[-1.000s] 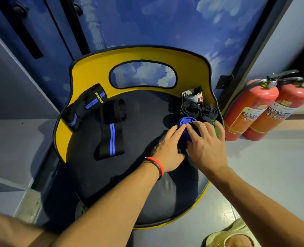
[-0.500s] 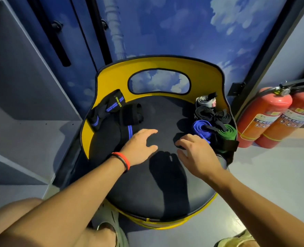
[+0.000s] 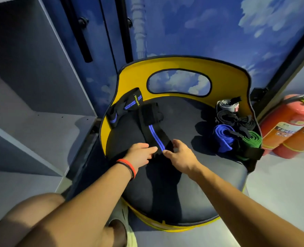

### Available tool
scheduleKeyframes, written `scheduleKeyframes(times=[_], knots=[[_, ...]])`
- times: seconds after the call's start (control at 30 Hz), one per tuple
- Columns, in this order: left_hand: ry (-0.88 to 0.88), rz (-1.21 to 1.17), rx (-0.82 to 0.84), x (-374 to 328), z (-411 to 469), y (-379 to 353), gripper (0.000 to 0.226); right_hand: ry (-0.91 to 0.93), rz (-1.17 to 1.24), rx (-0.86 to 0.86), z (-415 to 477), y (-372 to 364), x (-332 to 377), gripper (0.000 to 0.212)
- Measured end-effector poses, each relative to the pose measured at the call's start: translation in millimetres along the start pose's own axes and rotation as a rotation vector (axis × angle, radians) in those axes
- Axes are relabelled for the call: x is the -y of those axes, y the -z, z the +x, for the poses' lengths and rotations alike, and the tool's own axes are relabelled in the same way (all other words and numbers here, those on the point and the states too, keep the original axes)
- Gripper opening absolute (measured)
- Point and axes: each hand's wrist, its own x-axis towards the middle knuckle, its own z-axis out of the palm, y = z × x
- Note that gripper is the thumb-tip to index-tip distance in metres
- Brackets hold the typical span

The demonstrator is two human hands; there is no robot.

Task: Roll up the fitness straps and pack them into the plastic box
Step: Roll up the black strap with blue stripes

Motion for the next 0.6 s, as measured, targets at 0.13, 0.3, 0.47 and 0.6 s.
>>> scheduleKeyframes(times=[0.13,0.3,0.47,0.6], knots=[[0.042,-0.081,0.139,0.6,-5.8,-13.9,0.049,-0.114,0.147,-0.121,4.9,10.3,-8.9,0.032],[0.044,-0.248,0.174,3.1,-8.4,-19.0,0.068,-0.049,0.276,-0.121,-10.2,31.0,-31.1,0.029],[0.042,-0.546,0.263,2.8,1.0,-24.3,0.090,-0.001,0.487,0.154,-31.7,48.5,-51.2,0.027],[0.046,-0.593,0.243,0.1,12.7,-22.7,0.075,-0.063,0.492,0.290,-42.1,54.9,-60.2,0.029]])
